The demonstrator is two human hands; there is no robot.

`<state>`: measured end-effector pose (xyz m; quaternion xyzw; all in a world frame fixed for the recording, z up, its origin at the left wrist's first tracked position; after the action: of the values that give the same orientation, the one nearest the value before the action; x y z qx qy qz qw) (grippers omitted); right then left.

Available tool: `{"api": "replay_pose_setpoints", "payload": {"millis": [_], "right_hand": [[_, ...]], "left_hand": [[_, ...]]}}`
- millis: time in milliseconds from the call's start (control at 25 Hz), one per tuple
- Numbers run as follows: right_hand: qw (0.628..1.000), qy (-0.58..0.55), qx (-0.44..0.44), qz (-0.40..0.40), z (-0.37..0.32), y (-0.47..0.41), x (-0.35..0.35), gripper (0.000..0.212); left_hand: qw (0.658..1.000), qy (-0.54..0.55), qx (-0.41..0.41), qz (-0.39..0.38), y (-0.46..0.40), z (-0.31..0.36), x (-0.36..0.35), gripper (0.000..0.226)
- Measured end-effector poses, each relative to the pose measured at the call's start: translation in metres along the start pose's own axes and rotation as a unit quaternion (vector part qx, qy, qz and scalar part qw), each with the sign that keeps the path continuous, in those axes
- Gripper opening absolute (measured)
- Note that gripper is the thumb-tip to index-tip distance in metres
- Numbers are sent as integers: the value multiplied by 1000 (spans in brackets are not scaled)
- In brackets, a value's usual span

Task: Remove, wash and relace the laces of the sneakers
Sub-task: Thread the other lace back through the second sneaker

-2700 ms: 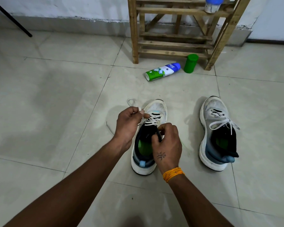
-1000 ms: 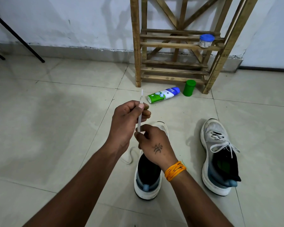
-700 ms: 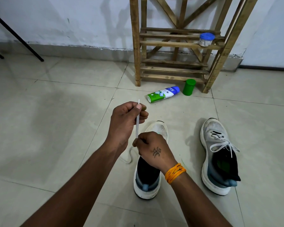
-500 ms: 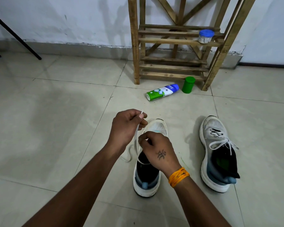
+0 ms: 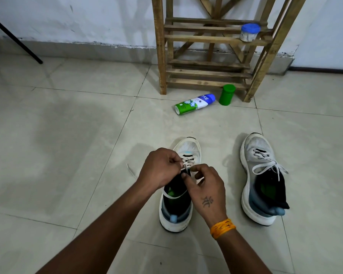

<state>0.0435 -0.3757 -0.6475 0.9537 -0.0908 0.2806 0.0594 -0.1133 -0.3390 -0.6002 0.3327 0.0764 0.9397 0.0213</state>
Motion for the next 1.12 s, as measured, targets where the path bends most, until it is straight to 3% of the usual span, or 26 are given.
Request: {"api": "replay_pose_setpoints", "payload": {"millis": [120,280,400,560,720,840,1120], "right_hand": [[992,89,70,47,-10,-7,-4,22],[983,143,103,49,-29,-15,-13,7],[996,46,70,4,-34,-10,-16,5],[982,-112,2,-150,-39,-3,-17,16],[998,-66,5,-12,-18,-5,8,16],[993,-42,-69,-86,3,-5,5,30],[991,-105,-85,1,9,3,2,13]], "left_hand": [[999,8,-3,39,-1,3,13,13],[997,10,-14,70,-2,5,20,13],[992,26,-38,117,-2,13,23,14],[989,32,-52,135,-5,19,25,13],[997,-13,-36,71,1,16,4,12],[997,-65,-29,25,5,7,-12,12],[993,-116,-16,8,7,-6,-27,11]]}}
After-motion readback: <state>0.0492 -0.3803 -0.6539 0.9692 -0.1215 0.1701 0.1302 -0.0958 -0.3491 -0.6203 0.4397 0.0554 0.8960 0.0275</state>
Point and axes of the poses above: each hand's wrist, its own y-axis away from the middle knuckle, its own x-axis out of the back of the hand, z = x × y, the point moved 4 cm from there along -y, towards the middle knuckle, and after that the axes turned 6 degrees about -x, right-handed, at the moved point
